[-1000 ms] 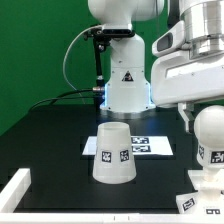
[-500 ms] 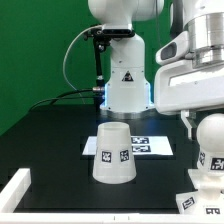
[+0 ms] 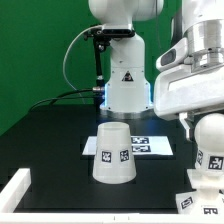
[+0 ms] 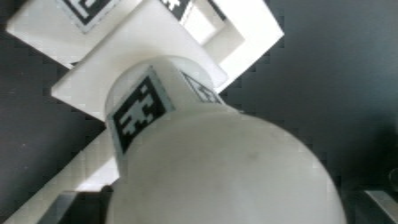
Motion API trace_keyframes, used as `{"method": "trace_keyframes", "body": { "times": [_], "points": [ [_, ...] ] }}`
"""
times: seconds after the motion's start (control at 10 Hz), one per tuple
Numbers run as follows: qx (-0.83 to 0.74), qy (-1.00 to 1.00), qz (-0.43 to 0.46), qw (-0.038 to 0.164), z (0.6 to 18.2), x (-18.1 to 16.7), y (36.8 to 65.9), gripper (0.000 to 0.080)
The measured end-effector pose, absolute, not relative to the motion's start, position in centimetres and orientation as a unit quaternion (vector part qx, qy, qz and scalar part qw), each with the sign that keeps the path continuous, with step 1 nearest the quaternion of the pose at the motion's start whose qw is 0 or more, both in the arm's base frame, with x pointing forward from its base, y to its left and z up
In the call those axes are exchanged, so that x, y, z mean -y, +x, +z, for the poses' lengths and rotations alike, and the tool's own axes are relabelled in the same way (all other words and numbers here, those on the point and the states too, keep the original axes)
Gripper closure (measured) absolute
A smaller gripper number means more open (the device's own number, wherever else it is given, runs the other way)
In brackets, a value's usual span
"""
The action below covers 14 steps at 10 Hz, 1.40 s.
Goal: Assemble lamp
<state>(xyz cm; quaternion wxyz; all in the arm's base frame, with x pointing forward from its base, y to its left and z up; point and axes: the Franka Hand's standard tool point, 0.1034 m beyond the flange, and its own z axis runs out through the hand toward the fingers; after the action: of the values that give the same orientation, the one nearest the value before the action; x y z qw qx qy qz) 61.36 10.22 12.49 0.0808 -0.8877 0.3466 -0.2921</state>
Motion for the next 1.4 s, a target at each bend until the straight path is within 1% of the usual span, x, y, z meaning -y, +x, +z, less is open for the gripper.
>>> {"method": "trace_keyframes", "body": {
  "times": [0.1, 0.2, 0.6, 0.7, 0.8, 0.9, 1.0, 1.1, 1.4],
  "points": [
    [-0.347, -0.888, -0.292, 0.08, 12.5, -10.1, 61.3, 0.0224],
    [-0.345, -0.888, -0.293, 0.079, 12.5, -10.1, 61.3, 0.0116],
    [-0.336, -0.892, -0.293, 0.076, 12.5, -10.0, 61.3, 0.0101],
    [-0.324, -0.897, -0.292, 0.071, 12.5, -9.9, 61.3, 0.0101],
    [-0.294, -0.914, -0.272, 0.057, 12.7, -9.4, 61.1, 0.0101],
    [-0.274, -0.928, -0.249, 0.055, 13.5, -9.5, 61.0, 0.0101],
    [-0.243, -0.941, -0.23, 0.053, 14.2, -10.3, 61.2, 0.0101],
    [-0.192, -0.956, -0.218, 0.042, 14.5, -10.9, 61.6, 0.0101],
    [-0.186, -0.958, -0.216, 0.041, 14.5, -11.0, 61.7, 0.0101]
  ]
}}
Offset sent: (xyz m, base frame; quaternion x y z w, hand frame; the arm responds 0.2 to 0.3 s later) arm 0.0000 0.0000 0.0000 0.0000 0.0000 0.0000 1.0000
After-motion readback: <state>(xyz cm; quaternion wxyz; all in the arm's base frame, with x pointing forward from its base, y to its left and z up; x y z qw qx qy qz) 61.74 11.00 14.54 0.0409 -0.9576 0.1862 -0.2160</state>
